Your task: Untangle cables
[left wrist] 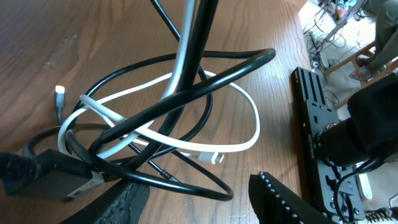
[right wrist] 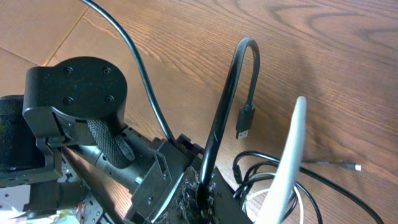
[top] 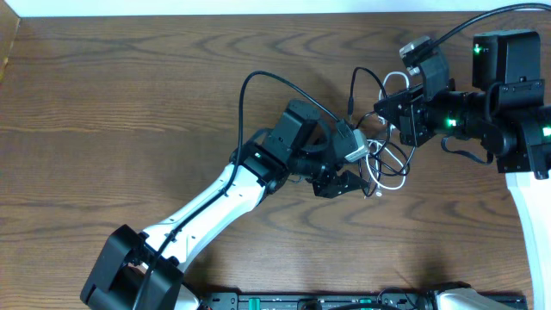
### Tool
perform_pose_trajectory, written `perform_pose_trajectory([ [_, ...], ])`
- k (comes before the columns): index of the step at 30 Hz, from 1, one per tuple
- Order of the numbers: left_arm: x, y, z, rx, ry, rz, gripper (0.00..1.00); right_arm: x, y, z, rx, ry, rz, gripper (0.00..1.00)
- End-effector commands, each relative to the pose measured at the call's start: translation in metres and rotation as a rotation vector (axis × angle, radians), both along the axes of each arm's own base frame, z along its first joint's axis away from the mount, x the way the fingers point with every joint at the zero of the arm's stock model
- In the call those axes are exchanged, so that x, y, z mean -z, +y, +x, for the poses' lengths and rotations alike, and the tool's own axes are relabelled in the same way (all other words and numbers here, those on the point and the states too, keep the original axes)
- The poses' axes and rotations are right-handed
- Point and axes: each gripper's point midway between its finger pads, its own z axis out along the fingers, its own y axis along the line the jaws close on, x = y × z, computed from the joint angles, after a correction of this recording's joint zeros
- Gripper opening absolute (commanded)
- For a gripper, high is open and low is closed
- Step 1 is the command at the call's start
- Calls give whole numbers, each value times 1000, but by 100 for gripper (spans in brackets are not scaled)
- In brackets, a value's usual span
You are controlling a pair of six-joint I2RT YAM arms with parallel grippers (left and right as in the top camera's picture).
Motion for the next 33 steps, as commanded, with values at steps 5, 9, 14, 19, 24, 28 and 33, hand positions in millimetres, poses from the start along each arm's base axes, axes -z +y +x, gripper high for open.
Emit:
perform_pose_trajectory([
  [5,14,-5,-1,14,14,16,64,-8,8,-7,-50,-17,34,1],
  [9,21,-9,-3,21,28,23,73,-8,8,-7,-51,-17,34,1],
  [14,22,-11,-4,26,23,21,21,-8,8,-7,-50,-17,33,1],
  [19,29,-6,5,-23,9,63,8,-7,6,-5,-39,-18,22,1],
  [24,44,16,16,-101,54,147,8,7,-22,10,141,8,-95,1],
  [28,45,39,26,-160,97,177,8,23,-66,20,385,51,-240,1],
  [33,28,65,42,-237,89,162,8,31,-102,22,537,96,-288,1],
])
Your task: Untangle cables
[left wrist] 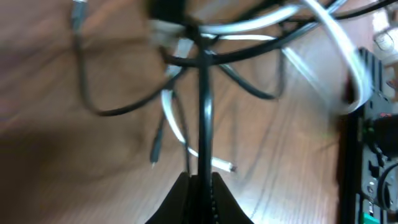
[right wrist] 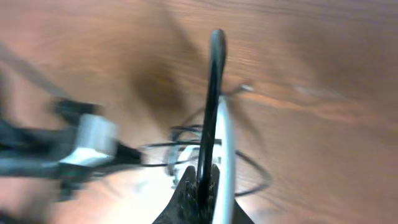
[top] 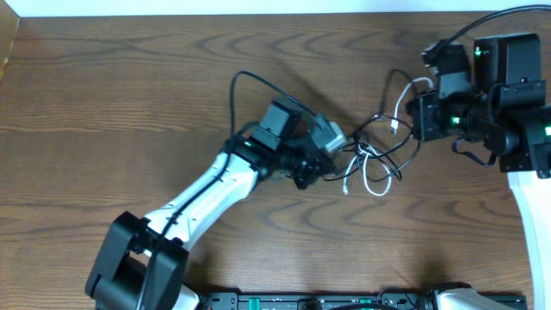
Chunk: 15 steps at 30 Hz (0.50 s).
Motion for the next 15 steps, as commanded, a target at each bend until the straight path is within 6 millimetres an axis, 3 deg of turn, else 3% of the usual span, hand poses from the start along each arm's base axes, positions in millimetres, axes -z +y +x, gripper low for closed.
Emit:
perform_pose_trajectory([
  [1,-25,16,10,-47,-59,-26,8,3,-40,5,186,8,-59,1],
  [7,-57,41,18,-114,-116,-54,8,19,-74,4,304,57,-59,1],
  [11,-74,59,22,-159,-152,-64,8,39,-108,0,464,109,-99,1],
  [15,-81,94,39,-282,-183,-23,8,63,-139,-7,614,154,-164,1],
])
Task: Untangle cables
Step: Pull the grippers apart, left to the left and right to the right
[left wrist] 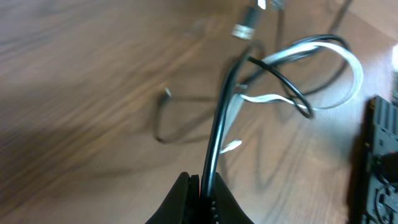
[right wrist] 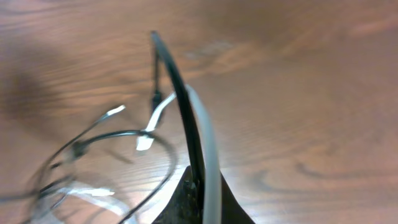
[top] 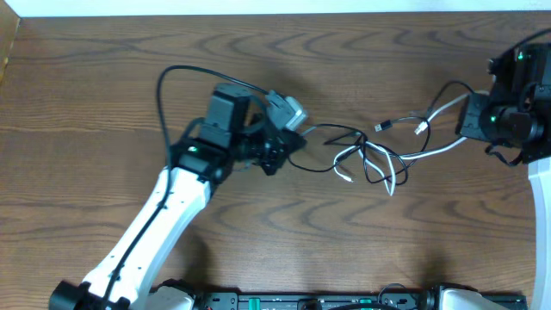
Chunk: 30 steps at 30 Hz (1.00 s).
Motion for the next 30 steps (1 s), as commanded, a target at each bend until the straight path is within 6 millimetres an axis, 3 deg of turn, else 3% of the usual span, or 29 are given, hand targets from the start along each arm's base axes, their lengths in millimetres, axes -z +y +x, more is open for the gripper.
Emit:
perform_pose_trajectory([
  [1,-6,37,17,-123,-31,35,8,16,-36,-10,182,42,-92,1],
  [8,-26,126,41,-389,-45,14,8,40,-68,-24,324,126,-143,1],
  [12,-46,174,43,-497,-79,-56,8,51,-82,-31,388,156,-123,1],
  [16,-58,201,39,-540,-90,-125,8,54,-83,-30,396,155,-67,1],
  [22,-57,236,37,-641,-71,-142,8,55,-86,-29,402,152,-68,1],
  [30,-63,259,32,-692,-74,-188,8,61,-87,-23,384,167,-74,1],
])
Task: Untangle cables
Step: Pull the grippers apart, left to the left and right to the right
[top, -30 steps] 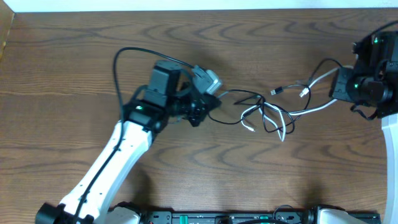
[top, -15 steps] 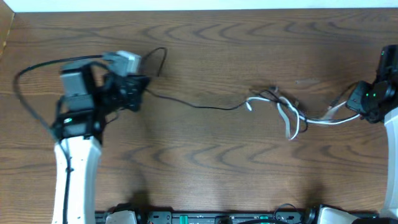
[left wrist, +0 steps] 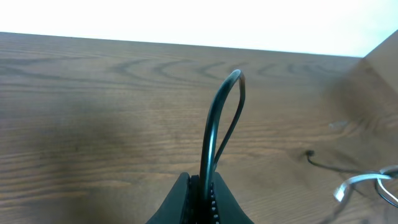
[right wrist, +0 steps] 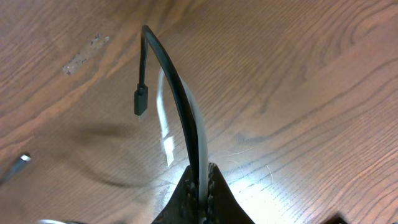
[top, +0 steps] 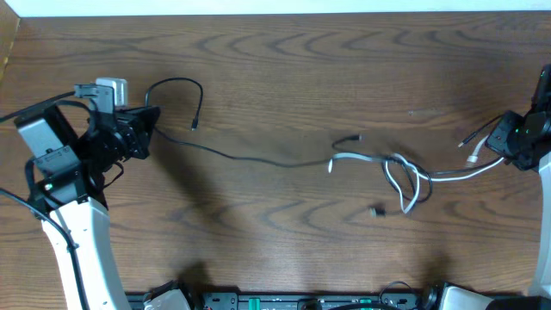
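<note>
My left gripper [top: 145,129] is at the far left, shut on a black cable [top: 258,158] that has a grey adapter [top: 109,88] by my wrist. The cable runs in a long line toward the table's middle. In the left wrist view it loops up out of my shut gripper [left wrist: 200,186]. My right gripper [top: 501,142] is at the far right, shut on a white cable [top: 448,175] and a second black cable [right wrist: 171,81] together. A loose knot [top: 411,185] of white and black strands lies right of centre. In the right wrist view my gripper [right wrist: 200,180] pinches both.
A small loose plug [top: 376,210] lies below the knot. A black rail [top: 301,301] runs along the table's front edge. A raised wooden edge [top: 9,39] borders the table at the far left.
My left gripper has gone from left of centre to the far left, still holding the black cable. My right gripper sits a little farther right. The cables now lie stretched out, and the knot is smaller.
First both grippers were close together at the tangle, the left open beside it, the right shut on a black and a white strand. Then the left was shut on a black cable. At each later moment the grippers stood farther apart and the bundle lay more spread out.
</note>
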### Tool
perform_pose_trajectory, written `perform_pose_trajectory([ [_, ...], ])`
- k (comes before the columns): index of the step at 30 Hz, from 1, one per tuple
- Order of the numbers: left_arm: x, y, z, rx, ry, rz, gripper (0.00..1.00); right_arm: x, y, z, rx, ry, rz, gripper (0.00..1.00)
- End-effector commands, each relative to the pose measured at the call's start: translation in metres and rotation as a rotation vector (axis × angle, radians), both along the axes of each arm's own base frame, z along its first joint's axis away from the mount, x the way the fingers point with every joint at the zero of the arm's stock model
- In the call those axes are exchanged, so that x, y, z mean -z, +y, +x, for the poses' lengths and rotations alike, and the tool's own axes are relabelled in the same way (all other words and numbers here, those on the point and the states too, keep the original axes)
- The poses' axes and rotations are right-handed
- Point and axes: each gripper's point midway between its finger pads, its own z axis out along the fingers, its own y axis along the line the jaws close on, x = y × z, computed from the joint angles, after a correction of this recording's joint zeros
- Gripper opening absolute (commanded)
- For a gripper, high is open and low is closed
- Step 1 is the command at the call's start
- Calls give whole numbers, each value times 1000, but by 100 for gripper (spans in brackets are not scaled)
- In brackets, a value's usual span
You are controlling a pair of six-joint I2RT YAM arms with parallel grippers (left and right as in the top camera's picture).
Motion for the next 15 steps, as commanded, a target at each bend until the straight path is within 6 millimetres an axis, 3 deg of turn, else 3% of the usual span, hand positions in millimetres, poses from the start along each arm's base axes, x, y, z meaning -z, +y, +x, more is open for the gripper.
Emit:
perform_pose_trajectory([
  [1,-9,3,-6,10,-24,-55,8,10,-4,4,3,30,-3,1],
  [7,-16,27,-14,-41,-48,-109,8,41,-7,23,3,79,29,1],
  [15,-28,43,-27,-52,-90,-188,8,91,16,50,-68,128,183,1],
])
